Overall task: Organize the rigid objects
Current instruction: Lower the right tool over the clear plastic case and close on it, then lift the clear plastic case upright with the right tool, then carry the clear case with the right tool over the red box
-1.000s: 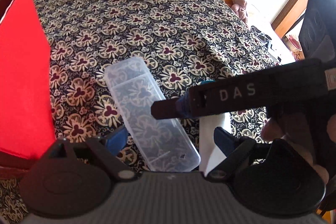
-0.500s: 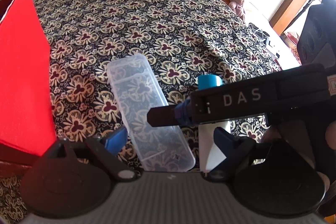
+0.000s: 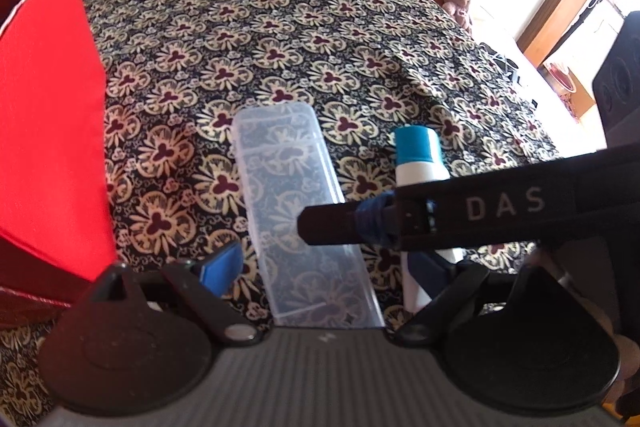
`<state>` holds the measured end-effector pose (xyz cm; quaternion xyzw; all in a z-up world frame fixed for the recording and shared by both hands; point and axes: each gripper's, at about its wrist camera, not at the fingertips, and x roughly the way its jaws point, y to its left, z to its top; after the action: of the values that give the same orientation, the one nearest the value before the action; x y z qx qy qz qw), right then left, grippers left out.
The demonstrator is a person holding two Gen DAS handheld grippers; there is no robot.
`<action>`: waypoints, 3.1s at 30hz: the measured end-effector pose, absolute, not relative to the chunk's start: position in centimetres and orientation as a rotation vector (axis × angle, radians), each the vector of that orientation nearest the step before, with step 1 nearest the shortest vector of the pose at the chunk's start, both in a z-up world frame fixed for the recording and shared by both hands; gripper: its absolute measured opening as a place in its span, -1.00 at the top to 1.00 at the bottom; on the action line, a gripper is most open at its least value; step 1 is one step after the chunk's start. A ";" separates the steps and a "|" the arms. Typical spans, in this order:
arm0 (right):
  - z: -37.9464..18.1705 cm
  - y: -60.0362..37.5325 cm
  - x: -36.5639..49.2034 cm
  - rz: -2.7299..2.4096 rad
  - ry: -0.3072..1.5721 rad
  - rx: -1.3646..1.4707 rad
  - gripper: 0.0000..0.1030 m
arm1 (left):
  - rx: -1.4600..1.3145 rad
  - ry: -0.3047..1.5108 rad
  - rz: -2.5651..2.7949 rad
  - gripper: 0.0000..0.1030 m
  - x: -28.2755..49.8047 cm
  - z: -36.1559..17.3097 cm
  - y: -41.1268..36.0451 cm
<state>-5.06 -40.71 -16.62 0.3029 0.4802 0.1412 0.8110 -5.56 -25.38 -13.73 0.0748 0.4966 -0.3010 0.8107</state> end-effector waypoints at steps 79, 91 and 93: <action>-6.0 -37.4 -12.4 0.385 0.853 0.558 0.65 | 0.319 0.931 -0.485 -0.07 -15.0 -3.6 -25.4; -1.2 -32.4 -8.3 0.344 0.723 0.511 0.65 | 0.330 0.808 -0.538 -0.04 -11.7 0.8 -21.3; -0.1 -31.2 -7.0 0.350 0.698 0.483 0.65 | 0.338 0.776 -0.540 -0.04 -10.8 1.8 -20.4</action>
<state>-7.01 -31.16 -0.15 0.2332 0.3366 0.1691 0.8965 -10.77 -20.42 1.78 0.1618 0.3718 -0.2590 0.8767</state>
